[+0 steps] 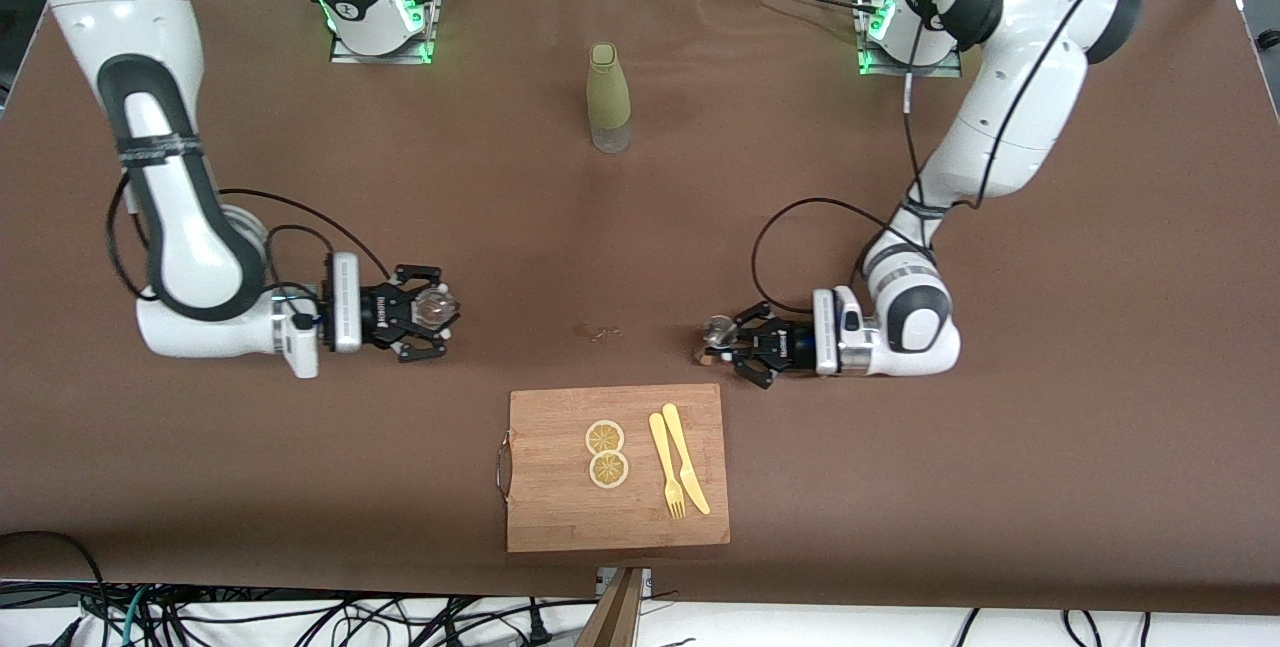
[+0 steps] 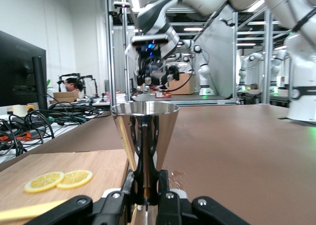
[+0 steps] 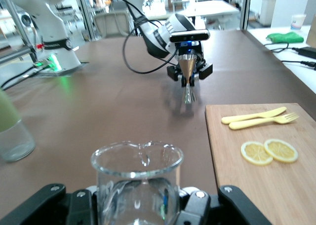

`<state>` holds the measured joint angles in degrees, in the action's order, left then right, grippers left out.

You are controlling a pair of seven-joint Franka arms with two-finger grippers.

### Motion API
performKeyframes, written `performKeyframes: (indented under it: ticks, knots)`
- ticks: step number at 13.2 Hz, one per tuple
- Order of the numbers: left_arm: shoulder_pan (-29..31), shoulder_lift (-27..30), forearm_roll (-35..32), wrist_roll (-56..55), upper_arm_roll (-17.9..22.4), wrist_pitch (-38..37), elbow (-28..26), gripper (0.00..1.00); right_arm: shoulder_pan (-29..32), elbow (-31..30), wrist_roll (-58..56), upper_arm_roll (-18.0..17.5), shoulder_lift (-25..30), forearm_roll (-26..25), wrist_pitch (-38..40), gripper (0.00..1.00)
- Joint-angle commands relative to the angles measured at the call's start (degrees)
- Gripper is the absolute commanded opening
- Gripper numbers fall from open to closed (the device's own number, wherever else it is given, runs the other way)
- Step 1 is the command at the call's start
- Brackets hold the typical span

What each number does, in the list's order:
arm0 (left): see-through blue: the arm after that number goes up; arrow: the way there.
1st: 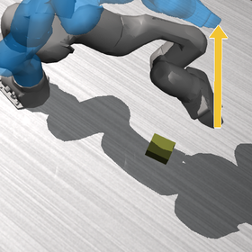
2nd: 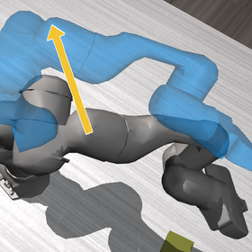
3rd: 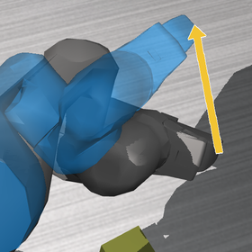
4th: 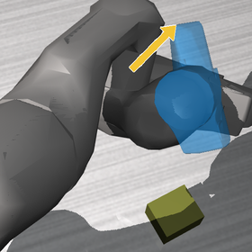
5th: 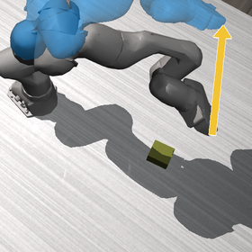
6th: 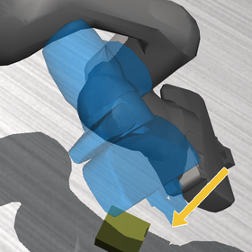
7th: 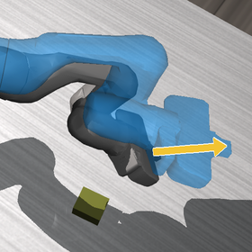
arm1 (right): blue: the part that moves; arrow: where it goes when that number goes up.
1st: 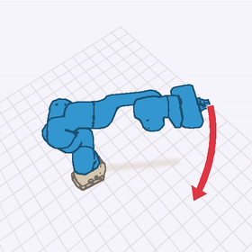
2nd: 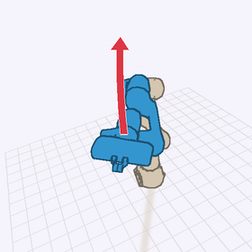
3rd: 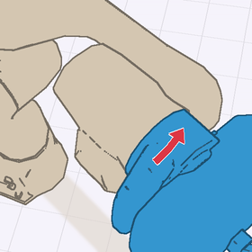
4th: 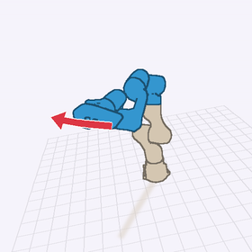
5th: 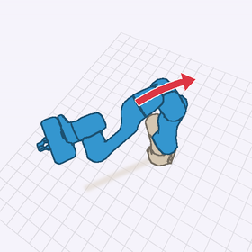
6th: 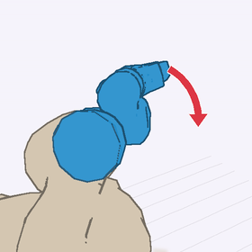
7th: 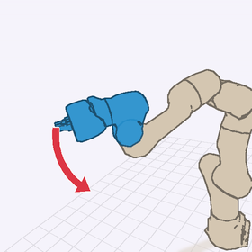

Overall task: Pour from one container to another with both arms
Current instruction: 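Lower the beaker with the right gripper while the left gripper lowers the jigger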

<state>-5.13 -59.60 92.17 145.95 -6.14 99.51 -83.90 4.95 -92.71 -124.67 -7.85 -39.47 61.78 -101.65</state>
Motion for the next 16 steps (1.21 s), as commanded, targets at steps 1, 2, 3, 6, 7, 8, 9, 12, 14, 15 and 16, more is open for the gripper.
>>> performKeyframes:
  ticks: [1, 2, 3, 6, 7, 8, 9, 12, 14, 15, 16]
  knots:
    - [5.11, 3.43, -6.54, 1.89, -0.28, -5.00, -3.90, 0.00, 6.71, -0.45, -3.82, -0.85, -3.41, 0.71, 5.74, 0.00]
    - [7.04, 4.05, -9.53, 1.97, 0.42, -6.77, -4.08, 0.00, 9.18, -0.63, -5.74, -0.67, -4.90, 0.27, 6.63, 0.00]
    - [8.54, 4.40, -12.08, 1.97, 1.99, -8.70, -4.17, 0.00, 11.38, -0.89, -8.37, -0.58, -6.57, 0.09, 6.99, 0.00]
    - [11.01, 4.49, -14.04, 2.23, 9.45, -16.87, -6.10, 0.00, 15.34, -1.76, -15.49, 0.12, -10.88, 0.09, 7.96, 0.00]
    - [11.19, 4.58, -14.04, 3.11, 12.18, -19.15, -6.89, 0.00, 16.14, -2.20, -16.82, 0.12, -11.94, 0.09, 8.13, 0.00]
    - [11.37, 4.49, -14.04, 3.81, 14.99, -21.35, -7.24, 0.00, 16.67, -2.56, -18.57, 0.12, -12.82, 0.18, 8.31, 0.00]
    - [11.63, 4.49, -14.13, 3.82, 17.36, -23.90, -7.59, 0.00, 17.28, -2.73, -19.98, 0.12, -13.70, 0.44, 8.40, 0.00]
    - [12.86, 4.40, -18.24, 6.00, 22.30, -28.22, -8.57, 0.00, 17.99, -3.35, -22.36, 0.12, -15.90, 1.15, 8.31, 0.00]
    - [13.39, 4.40, -20.27, 7.77, 25.28, -30.42, -8.65, 0.00, 18.87, -3.35, -22.81, 0.21, -16.43, 1.06, 8.22, 0.08]
    - [13.48, 4.40, -21.32, 8.73, 25.99, -30.86, -8.65, 0.00, 18.87, -3.35, -22.81, 0.29, -16.43, 1.06, 8.05, 0.45]
    - [13.74, 4.23, -22.21, 9.70, 26.70, -31.30, -8.65, 0.00, 18.96, -3.35, -22.90, 0.73, -16.61, 1.06, 8.13, 0.99]
